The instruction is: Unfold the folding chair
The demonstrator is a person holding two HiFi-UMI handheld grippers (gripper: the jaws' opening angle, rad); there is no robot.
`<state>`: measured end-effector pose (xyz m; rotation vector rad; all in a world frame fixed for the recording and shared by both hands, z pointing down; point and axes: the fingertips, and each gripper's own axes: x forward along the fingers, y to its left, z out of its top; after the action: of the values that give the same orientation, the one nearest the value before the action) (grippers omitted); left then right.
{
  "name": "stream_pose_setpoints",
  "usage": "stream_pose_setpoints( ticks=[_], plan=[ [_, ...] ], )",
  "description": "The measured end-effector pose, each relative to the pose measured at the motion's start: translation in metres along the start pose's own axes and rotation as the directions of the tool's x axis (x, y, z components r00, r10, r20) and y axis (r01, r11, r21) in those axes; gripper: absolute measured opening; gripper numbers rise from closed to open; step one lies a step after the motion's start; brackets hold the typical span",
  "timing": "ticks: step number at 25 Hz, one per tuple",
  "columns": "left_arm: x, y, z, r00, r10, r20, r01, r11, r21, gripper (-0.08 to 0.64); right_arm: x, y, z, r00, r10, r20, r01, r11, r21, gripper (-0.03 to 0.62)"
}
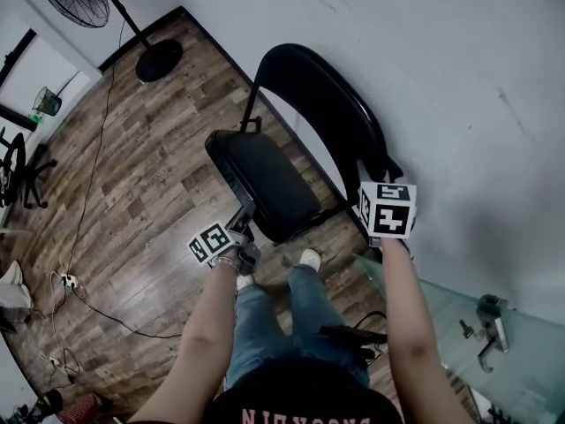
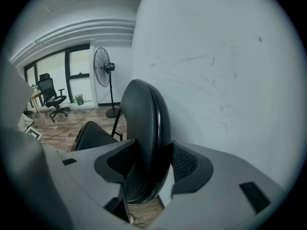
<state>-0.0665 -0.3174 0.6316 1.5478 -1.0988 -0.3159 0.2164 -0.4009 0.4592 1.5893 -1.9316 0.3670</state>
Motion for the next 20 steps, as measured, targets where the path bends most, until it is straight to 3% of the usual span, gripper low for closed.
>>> stream_pose_setpoints(
  ticks=[2,5,20],
  plan=[
    [-0.008,0.0,0.003,0.998,-0.062,0.008,0.062,0.998,-0.014,0.221,-0.005,0.011,-0.001,1.0,-0.016,0.005,0.016,1.0,-0.001,0.219],
    [-0.019,0.01,0.002,0.997,-0.075,-0.028,0.075,0.997,0.002,0.254,-0.01,0.023,-0.004,0.999,-0.05,-0.014,0.05,0.999,0.003,0.221],
    [-0.082,0.113,0.006,0.995,0.061,-0.078,-0.064,0.997,-0.039,0.189,-0.022,0.081,-0.023,0.987,-0.155,-0.036,0.154,0.988,-0.012,0.258]
  ],
)
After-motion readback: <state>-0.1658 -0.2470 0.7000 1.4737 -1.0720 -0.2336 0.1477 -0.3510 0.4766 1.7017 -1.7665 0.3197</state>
